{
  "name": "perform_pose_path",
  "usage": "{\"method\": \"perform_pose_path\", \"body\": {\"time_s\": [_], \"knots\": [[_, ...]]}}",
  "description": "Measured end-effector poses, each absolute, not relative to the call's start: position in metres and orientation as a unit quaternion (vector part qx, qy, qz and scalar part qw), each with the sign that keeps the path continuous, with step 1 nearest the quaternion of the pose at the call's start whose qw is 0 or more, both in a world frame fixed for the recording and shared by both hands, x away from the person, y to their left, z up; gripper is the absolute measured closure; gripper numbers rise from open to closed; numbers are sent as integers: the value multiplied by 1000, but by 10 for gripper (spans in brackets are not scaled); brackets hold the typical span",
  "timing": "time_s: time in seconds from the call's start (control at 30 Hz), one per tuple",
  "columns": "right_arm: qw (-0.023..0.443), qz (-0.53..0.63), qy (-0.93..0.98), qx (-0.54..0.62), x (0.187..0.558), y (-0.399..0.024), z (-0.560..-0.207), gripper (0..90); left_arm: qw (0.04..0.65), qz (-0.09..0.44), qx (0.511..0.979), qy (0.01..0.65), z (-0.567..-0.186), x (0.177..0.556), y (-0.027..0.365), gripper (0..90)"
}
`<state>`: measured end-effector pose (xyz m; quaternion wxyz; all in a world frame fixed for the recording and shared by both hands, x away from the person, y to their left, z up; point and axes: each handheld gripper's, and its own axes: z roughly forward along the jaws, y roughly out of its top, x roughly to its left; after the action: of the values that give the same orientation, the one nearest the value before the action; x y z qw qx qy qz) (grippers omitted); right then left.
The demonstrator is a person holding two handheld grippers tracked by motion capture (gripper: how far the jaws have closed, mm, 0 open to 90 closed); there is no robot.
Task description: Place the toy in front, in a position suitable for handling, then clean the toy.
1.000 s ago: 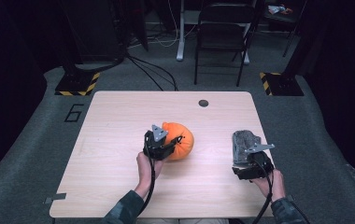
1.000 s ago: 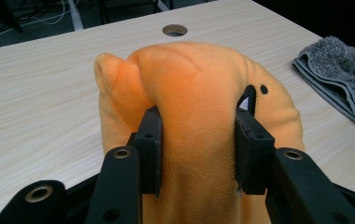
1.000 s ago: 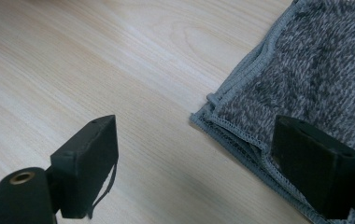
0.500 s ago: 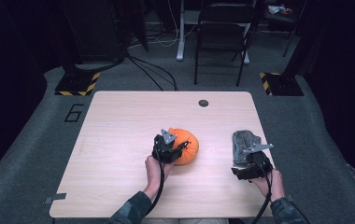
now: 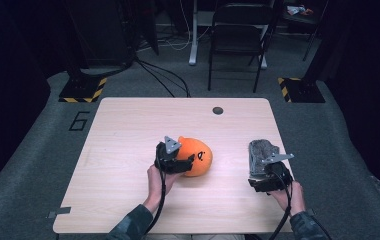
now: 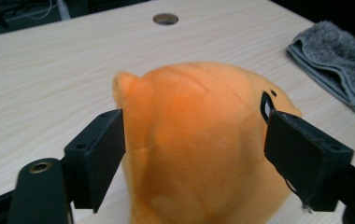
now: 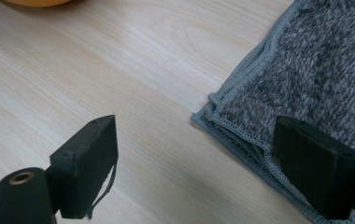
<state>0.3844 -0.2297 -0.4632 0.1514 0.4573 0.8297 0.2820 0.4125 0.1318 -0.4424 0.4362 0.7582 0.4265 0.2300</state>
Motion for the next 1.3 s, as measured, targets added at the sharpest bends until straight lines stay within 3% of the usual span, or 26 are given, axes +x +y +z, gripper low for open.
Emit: {"method": "perform_pose_path", "body": {"time_s": [0.2, 0.37, 0.53, 0.93, 1.17, 1.3], "knots": [[161, 284, 826, 460, 385, -232, -462, 140, 440, 213, 765, 419, -444, 411, 165, 181], [168, 287, 821, 465, 386, -234, -461, 136, 448, 180, 776, 407, -459, 413, 183, 236], [182, 284, 815, 471, 387, -238, -460, 133, 436, 171, 785, 406, -467, 415, 185, 312], [191, 283, 795, 501, 392, -255, -463, 132, 420, 136, 799, 408, -481, 420, 181, 353], [196, 282, 793, 502, 394, -255, -464, 132, 423, 131, 801, 402, -482, 419, 181, 446], [203, 284, 787, 509, 398, -256, -463, 129, 425, 129, 802, 400, -483, 420, 180, 548]]}}
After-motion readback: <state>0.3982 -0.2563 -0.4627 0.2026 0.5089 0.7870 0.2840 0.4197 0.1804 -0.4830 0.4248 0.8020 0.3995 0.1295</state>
